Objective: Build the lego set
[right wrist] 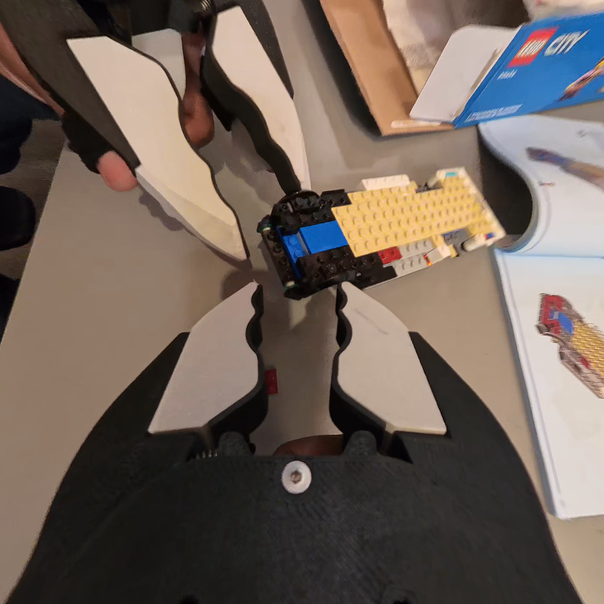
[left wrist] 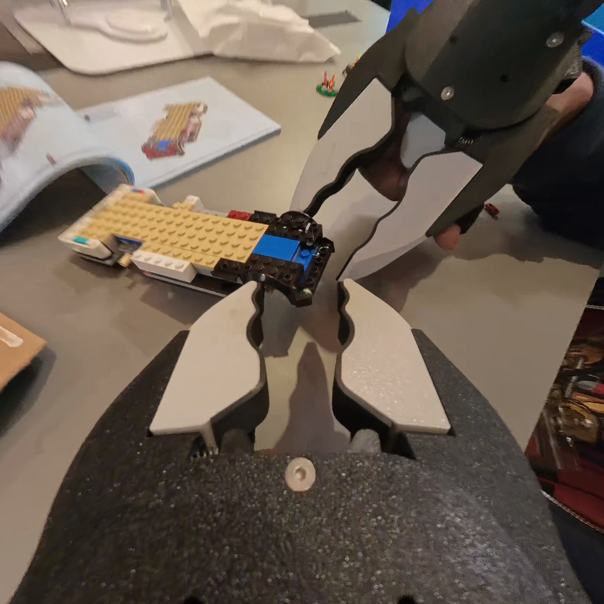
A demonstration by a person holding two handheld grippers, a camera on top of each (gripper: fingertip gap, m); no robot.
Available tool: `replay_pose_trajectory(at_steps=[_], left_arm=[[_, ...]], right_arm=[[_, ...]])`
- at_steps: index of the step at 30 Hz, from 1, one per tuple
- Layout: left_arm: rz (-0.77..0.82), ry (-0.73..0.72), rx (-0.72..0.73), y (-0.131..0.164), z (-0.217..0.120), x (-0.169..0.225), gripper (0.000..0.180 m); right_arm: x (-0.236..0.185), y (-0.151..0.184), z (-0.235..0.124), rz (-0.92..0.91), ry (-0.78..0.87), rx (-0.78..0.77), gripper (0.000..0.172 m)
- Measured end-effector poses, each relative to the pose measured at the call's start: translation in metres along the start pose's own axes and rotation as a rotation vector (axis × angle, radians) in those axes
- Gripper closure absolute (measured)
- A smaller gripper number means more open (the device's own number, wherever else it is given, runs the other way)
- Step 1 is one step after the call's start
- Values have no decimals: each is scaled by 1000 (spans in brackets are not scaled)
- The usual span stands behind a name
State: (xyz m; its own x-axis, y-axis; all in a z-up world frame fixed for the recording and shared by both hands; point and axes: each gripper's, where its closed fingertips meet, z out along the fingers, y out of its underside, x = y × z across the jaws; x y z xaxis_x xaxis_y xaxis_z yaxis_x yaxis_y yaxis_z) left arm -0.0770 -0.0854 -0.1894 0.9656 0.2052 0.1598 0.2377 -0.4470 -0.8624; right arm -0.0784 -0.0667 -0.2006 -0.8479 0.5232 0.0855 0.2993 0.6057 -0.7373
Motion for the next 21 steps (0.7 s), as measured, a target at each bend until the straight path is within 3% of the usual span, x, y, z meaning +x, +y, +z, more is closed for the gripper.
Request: replay_pose_trajectory(at_steps=[8,12,21], left_arm=[[276,-259,60,-22,-7,1,146],[317,-289,99,-28,-7,4,155],[400,-292,119,-33,-5,7,155]], right_arm=[[19,-15,-21,-324,389,83,148],[34,-19,-28,-459,606,96,149],[36,-34,-32,-575,693,161,127]])
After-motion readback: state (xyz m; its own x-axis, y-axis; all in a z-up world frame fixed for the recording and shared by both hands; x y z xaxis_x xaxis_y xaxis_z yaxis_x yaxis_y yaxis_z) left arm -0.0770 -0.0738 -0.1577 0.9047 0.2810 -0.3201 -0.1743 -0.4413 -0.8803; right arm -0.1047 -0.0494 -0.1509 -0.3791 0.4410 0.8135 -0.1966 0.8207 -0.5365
